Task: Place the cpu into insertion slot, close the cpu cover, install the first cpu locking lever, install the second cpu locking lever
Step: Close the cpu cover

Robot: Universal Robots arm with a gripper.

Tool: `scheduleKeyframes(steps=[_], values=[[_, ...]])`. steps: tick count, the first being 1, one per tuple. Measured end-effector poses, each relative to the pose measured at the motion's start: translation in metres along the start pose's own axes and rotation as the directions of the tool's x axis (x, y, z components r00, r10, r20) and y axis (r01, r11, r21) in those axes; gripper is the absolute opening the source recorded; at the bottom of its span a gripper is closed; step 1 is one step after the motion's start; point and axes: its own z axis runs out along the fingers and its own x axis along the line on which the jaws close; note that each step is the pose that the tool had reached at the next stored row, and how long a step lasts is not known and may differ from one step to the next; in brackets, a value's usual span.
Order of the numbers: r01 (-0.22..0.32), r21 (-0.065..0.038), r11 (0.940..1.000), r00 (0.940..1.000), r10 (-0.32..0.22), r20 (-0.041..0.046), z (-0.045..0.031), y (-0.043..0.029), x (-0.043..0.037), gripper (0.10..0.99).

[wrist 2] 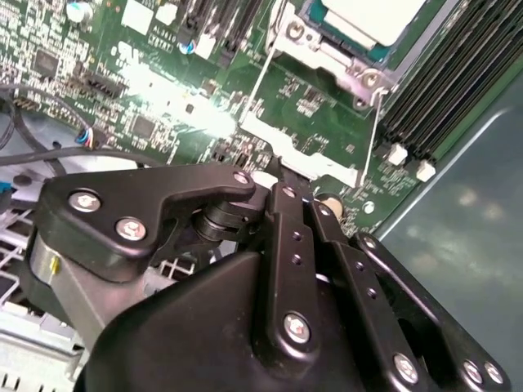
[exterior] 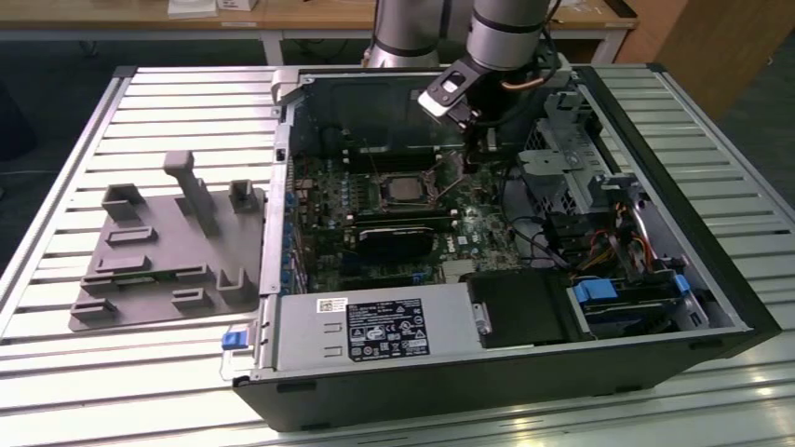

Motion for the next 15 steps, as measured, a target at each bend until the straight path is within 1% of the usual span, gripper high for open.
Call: scheduleKeyframes(steps=[5, 8, 11, 12, 15], values=[[0.001, 0.04, 0.9992, 1.0, -0.001, 0.0008, 0.0002, 0.0003, 0.0, 0.102], [0.001, 0.069, 0.9976, 1.0, -0.002, 0.0015, 0.0005, 0.0004, 0.0, 0.102], [0.002, 0.092, 0.9958, 1.0, -0.002, 0.0019, 0.0007, 0.0005, 0.0, 0.102], [0.002, 0.097, 0.9953, 1.0, -0.002, 0.0021, 0.0006, 0.0005, 0.0, 0.102], [0.002, 0.097, 0.9952, 1.0, -0.002, 0.0021, 0.0006, 0.0005, 0.0, 0.102]])
